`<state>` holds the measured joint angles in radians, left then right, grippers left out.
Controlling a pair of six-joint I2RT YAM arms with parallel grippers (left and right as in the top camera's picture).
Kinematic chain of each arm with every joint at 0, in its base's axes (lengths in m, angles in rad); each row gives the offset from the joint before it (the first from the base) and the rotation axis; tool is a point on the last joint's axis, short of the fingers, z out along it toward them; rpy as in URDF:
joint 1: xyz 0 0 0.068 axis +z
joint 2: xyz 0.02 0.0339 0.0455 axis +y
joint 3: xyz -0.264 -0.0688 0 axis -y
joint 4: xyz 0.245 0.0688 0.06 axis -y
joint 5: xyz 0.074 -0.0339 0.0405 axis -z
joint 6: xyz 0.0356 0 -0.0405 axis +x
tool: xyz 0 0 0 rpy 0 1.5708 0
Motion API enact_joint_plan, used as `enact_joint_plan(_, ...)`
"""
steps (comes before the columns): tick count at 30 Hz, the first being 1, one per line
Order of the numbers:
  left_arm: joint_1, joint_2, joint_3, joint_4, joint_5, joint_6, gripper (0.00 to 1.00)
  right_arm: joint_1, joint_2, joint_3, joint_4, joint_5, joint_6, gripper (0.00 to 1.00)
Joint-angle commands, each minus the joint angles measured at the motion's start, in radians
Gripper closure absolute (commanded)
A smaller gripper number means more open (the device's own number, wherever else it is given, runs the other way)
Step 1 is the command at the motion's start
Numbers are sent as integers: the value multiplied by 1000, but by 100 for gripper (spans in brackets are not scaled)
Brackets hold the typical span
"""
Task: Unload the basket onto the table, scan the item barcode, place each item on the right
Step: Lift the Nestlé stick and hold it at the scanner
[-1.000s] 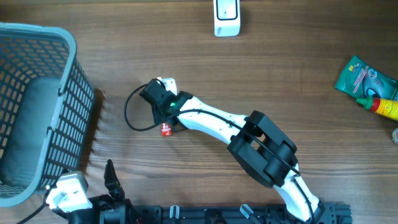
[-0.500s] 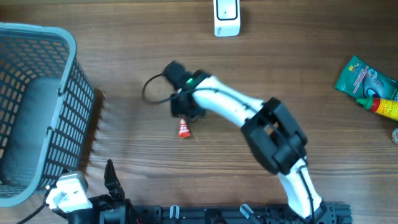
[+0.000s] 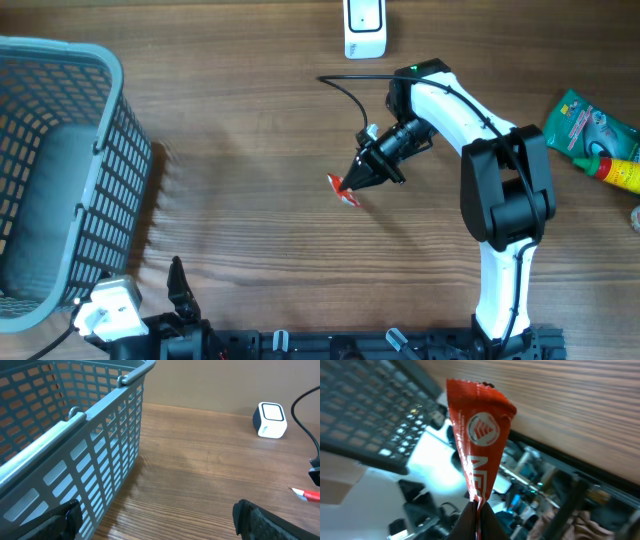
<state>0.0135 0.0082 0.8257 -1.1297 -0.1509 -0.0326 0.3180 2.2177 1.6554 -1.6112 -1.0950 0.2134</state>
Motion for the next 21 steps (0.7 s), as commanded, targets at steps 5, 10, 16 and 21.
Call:
enact_joint_plan(5,5,-3,2,3,5,-6,0,5,-30,-1,0,-345,47,95)
enact_joint_plan(10,4,-3,2,2,5,-6,0,5,-30,-1,13,-528,56,96)
enact_joint_plan(16,5,-3,2,3,5,-6,0,6,-36,-1,18,-529,-243,96)
enact_joint_plan(21,4,-3,2,3,5,-6,0,6,-80,-1,0,-529,-262,96)
